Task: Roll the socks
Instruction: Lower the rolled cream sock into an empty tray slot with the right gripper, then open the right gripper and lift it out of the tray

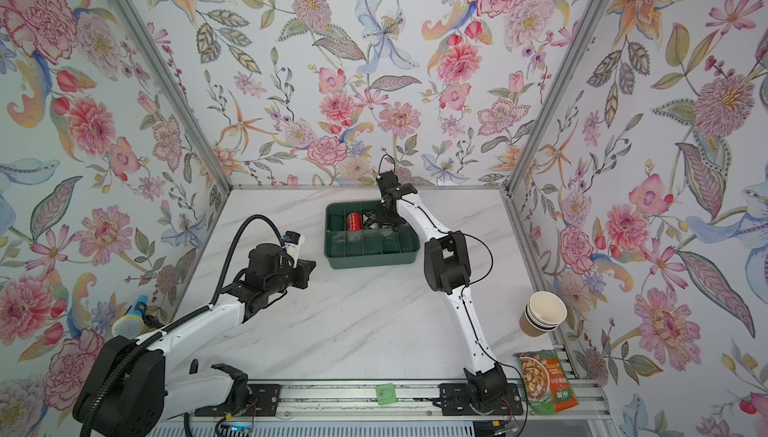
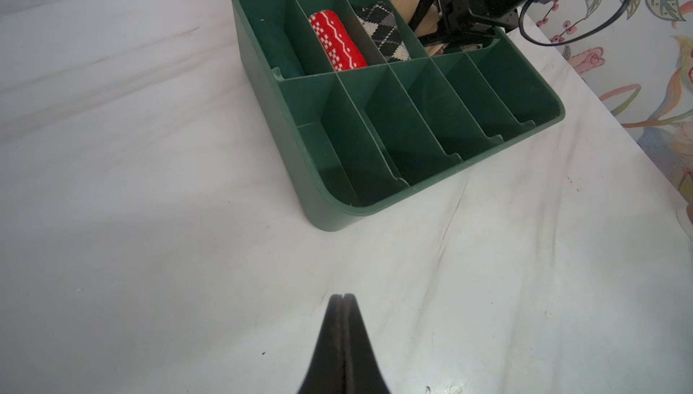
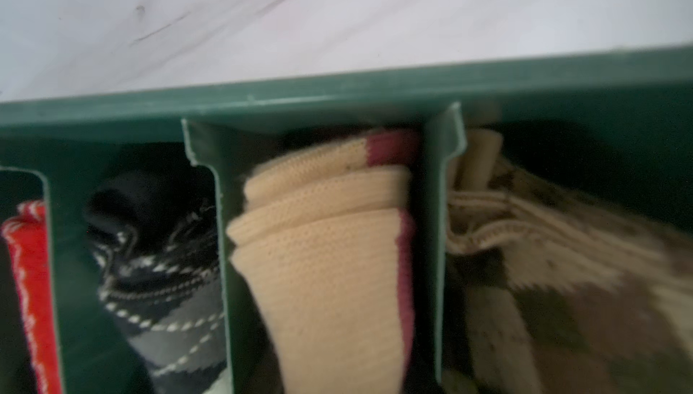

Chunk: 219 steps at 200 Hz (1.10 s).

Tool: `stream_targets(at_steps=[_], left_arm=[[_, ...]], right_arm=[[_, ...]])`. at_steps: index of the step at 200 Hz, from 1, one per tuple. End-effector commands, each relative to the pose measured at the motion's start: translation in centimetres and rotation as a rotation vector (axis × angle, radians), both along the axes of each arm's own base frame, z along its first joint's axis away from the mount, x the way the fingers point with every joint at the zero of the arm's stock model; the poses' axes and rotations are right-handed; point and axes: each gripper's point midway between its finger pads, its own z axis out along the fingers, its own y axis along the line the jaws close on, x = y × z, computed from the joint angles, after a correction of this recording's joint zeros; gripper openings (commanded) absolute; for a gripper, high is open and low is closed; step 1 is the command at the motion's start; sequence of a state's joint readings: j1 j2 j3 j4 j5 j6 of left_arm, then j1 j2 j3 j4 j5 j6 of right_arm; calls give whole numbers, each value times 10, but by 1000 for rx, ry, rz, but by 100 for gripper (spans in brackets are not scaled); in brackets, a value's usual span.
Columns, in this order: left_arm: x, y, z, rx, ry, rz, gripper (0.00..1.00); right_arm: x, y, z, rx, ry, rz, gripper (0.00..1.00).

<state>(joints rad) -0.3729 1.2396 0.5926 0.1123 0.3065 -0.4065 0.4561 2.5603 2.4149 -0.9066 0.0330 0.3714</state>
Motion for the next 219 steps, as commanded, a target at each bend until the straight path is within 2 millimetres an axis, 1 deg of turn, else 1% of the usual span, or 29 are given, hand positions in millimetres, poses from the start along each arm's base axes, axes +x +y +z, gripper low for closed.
stream_targets(at_steps=[1, 17, 44, 67, 92, 110, 127, 143, 164, 179, 202, 219], left_arm=[[7, 0, 4, 15, -7, -5, 2], [7, 0, 3, 19, 1, -7, 2], [10, 0, 5, 27, -1, -7, 3], [11, -1, 7, 26, -7, -9, 3], [10, -1, 8, 25, -7, -11, 3], [9, 1, 8, 31, -9, -6, 3], [8, 2, 7, 33, -7, -4, 3], [8, 2, 6, 36, -6, -7, 3], [8, 2, 5, 35, -5, -8, 3], [7, 2, 5, 35, -4, -8, 3], [8, 3, 6, 37, -8, -2, 3], [8, 4, 5, 40, -7, 3, 5]], right_arm=[[-15, -11, -20, -106, 73, 29, 10], [-22, -10, -22, -103, 102, 43, 11], [-39, -12, -25, -128, 155, 73, 11], [-50, -13, -25, -144, 173, 89, 11], [-62, -8, -25, -149, 193, 111, 11], [-78, -3, -24, -167, 204, 132, 11], [-91, -4, -23, -203, 195, 132, 11], [-101, 0, -20, -167, 186, 131, 12], [-110, -1, -13, -151, 162, 123, 12], [-112, -1, -10, -145, 156, 126, 12], [-111, 2, -14, -139, 162, 128, 19], [-112, 4, -21, -140, 174, 131, 29]])
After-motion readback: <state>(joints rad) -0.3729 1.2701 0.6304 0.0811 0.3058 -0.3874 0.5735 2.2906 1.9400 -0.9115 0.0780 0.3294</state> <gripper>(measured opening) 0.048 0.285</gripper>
